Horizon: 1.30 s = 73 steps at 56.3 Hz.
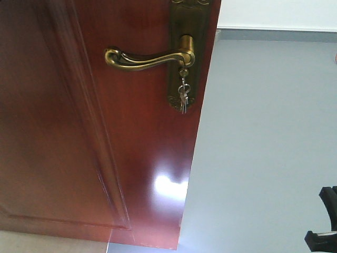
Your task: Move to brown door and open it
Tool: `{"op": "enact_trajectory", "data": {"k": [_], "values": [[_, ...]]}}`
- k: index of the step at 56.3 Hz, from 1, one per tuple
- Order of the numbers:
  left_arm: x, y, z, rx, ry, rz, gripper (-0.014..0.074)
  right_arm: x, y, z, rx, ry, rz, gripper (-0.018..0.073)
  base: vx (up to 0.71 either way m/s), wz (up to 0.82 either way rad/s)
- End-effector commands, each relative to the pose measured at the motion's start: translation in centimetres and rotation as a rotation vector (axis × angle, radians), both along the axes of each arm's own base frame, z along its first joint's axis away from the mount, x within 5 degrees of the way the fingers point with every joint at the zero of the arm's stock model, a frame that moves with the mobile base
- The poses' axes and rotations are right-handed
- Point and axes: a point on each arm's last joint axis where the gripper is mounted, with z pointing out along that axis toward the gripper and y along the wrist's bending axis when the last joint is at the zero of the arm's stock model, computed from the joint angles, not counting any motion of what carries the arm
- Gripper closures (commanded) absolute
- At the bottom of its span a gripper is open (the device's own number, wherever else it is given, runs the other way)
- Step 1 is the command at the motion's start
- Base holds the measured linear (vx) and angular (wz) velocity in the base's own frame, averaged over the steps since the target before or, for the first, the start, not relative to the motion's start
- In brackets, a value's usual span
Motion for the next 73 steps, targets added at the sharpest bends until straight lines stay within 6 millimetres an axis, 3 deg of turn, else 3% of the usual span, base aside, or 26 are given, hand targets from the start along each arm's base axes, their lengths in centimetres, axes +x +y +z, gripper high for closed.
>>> {"op": "enact_trajectory", "data": {"k": [1,47,60,73], "values": [[-0.5,0.1,1.2,-0.017,-0.037,-0.003,0.06,0.2,-0.1,0.6,-0.01,-0.08,-0.005,0.0559,0.0,0.0],[-0.5,0.1,1.2,-0.016,-0.038,0.002,0.06,0.2,-0.1,0.6,-0.01,-0.084,-0.005,0.0559,0.0,0.0],[-0.4,0.3,1.1,0.147,-0.075,0.045,0.06,0.2,-0.1,0.6,-0.01,-0.083,-0.005,0.0559,0.0,0.0],[-0.3,1.1,1.6,0.125,-0.122,0.135,0.06,0.2,-0.1,0.6,-0.01,-0.083,-0.005,0.0559,0.0,0.0]]}}
